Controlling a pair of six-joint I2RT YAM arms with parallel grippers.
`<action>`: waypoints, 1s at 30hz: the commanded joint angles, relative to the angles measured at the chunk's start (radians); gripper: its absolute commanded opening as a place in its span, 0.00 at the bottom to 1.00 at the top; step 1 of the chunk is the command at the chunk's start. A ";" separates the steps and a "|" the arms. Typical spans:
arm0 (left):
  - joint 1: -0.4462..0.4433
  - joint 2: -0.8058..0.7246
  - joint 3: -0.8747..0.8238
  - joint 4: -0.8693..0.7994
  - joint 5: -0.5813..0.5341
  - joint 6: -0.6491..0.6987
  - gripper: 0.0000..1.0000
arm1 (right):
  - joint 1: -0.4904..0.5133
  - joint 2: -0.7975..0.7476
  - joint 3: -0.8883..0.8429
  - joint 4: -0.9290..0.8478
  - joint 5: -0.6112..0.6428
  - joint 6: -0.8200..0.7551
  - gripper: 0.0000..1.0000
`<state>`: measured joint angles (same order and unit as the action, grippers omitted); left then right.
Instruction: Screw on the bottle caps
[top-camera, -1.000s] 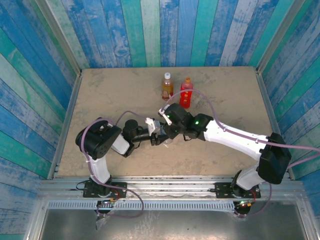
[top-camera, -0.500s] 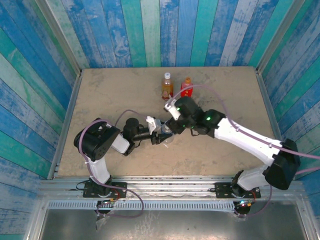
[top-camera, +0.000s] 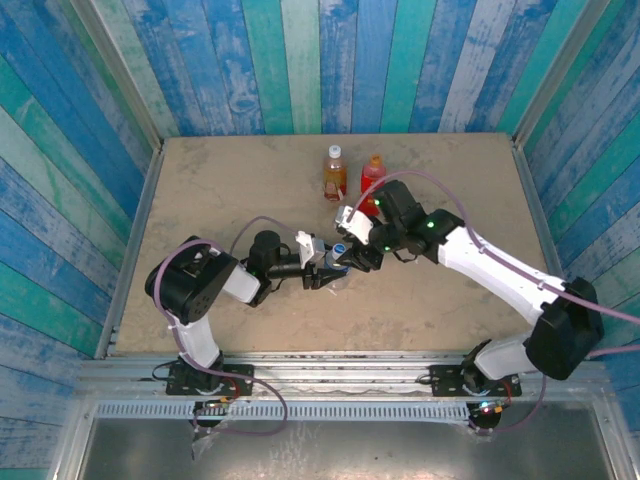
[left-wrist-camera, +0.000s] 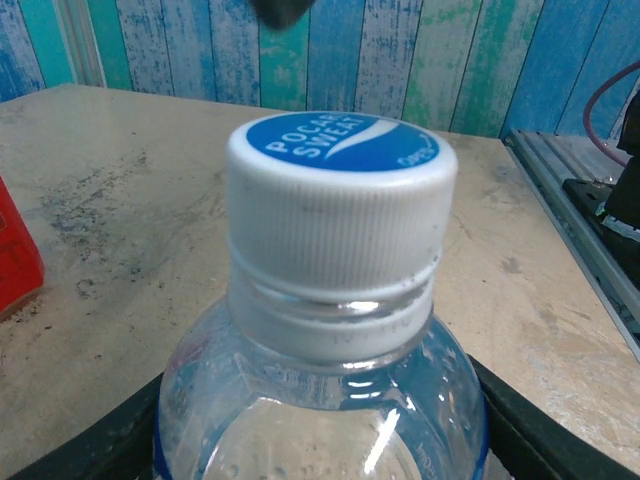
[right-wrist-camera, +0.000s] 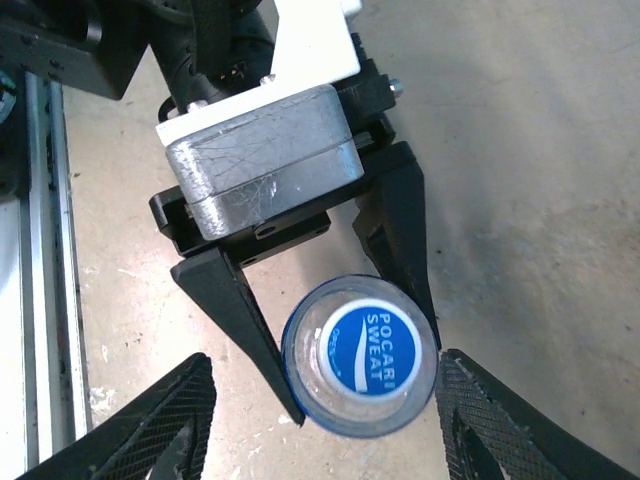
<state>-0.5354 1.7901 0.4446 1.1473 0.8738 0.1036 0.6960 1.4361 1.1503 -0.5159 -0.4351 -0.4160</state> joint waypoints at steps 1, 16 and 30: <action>-0.004 -0.019 -0.019 -0.121 0.039 -0.005 0.59 | -0.007 0.052 0.041 -0.030 -0.042 -0.081 0.57; -0.004 -0.022 -0.039 -0.075 -0.003 0.000 0.59 | 0.006 0.096 0.051 -0.098 0.011 0.057 0.28; -0.005 -0.085 -0.083 -0.055 -0.236 0.016 0.60 | 0.261 0.058 -0.034 -0.034 0.686 0.771 0.31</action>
<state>-0.5491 1.7359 0.3775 1.1656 0.7490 0.1204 0.9241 1.4841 1.1416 -0.4606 0.0769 0.1822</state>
